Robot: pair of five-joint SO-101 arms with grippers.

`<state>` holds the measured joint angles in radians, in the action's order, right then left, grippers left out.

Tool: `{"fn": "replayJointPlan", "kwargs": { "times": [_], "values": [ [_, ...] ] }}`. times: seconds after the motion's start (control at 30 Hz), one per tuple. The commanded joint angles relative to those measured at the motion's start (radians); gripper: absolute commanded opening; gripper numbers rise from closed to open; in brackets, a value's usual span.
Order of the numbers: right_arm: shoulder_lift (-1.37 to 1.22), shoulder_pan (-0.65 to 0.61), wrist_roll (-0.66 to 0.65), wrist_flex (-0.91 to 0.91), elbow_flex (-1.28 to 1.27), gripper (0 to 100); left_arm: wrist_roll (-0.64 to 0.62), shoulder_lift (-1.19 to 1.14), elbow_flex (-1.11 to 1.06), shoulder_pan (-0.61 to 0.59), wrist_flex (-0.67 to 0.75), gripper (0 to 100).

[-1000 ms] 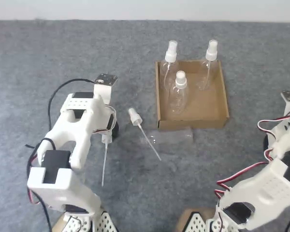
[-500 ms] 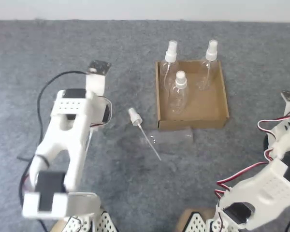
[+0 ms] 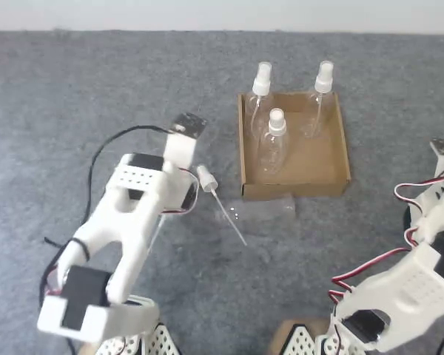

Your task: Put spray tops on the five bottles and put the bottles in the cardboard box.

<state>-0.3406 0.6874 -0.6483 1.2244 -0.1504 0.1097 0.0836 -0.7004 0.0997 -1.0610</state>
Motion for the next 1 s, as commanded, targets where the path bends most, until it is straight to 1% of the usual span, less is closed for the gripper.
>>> {"fn": "replayJointPlan", "kwargs": {
  "times": [0.0,0.4,0.63,0.83,0.9,0.97],
  "values": [
    [0.007,-0.004,0.002,0.008,0.041,21.2,0.021,-0.009,0.010,0.015,0.023,14],
    [0.007,-0.004,0.002,0.008,0.041,21.1,0.020,-0.023,0.050,0.011,0.025,14],
    [0.007,-0.007,0.002,0.008,0.041,21.0,0.018,-0.023,-0.044,0.029,0.083,14],
    [0.007,-0.008,0.003,0.008,0.041,21.0,0.018,-0.023,-0.084,0.029,0.112,14],
    [0.007,-0.007,0.003,0.008,0.041,21.0,0.018,-0.023,-0.087,0.029,0.117,12],
    [0.007,-0.005,0.003,0.008,0.041,21.0,0.017,-0.015,-0.081,0.028,0.112,7]
  ]
}}
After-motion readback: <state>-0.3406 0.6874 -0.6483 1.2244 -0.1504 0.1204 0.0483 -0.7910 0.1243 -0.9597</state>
